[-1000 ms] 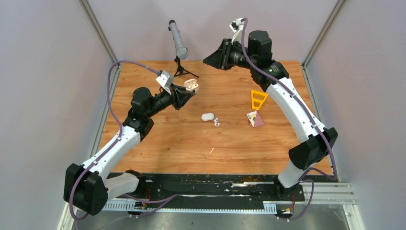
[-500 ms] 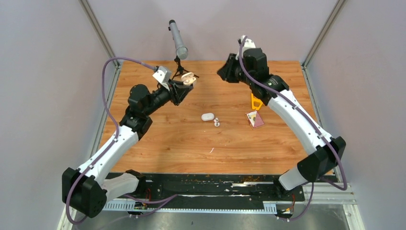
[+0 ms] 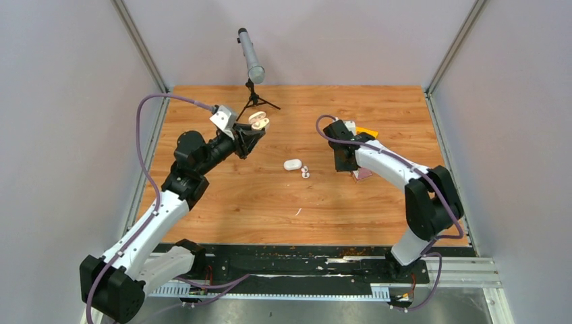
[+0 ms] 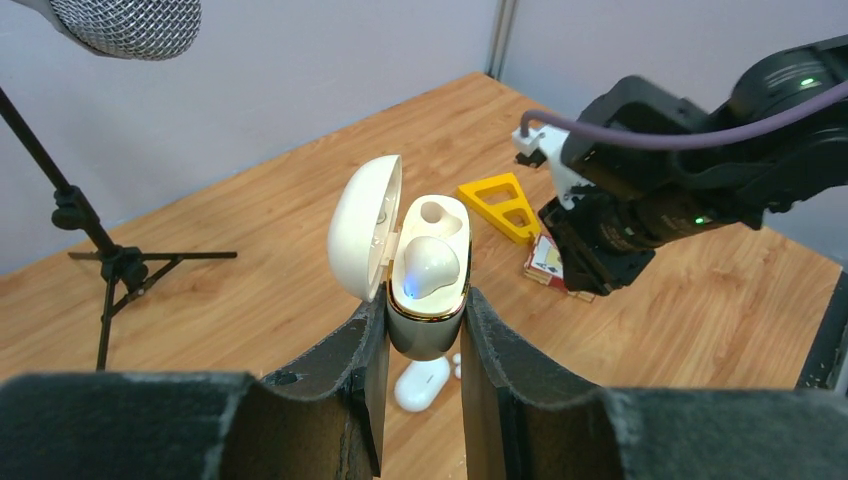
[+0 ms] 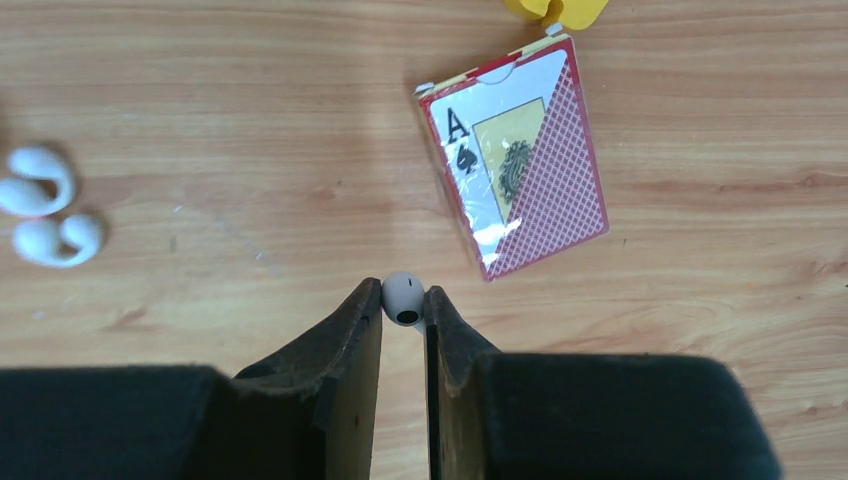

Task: Insert the wireless bluetooth earbuds into the charging case
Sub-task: Place the earbud at the center of the board.

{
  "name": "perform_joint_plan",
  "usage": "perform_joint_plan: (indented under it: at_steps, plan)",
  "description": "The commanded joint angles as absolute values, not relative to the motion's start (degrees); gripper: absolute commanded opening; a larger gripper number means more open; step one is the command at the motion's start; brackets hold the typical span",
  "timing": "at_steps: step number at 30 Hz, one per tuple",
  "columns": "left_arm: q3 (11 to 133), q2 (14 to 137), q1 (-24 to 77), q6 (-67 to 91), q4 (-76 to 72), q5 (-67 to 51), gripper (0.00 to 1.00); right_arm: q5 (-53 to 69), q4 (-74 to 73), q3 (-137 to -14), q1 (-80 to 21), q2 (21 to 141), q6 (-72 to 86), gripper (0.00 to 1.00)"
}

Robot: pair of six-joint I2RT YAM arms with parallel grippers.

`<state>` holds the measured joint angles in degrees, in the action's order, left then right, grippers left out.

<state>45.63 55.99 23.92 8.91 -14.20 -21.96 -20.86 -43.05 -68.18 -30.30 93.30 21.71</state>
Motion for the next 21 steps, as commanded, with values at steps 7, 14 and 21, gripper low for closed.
perform_joint_plan:
  at_steps: [7,14,21]
  plan:
    - [43.27,50.13,23.91,6.39,-15.21,-20.01,0.0,-30.85,-42.39,-71.97,-33.86,104.62,28.12,0.09]
    - [42.63,49.83,23.91,6.55,-15.89,-19.34,0.0,-31.14,-43.43,-73.03,-37.32,108.05,31.76,0.23]
    - [42.62,50.54,23.91,6.11,-16.47,-19.82,0.0,-29.51,-46.38,-74.86,-39.15,101.07,32.56,0.59]
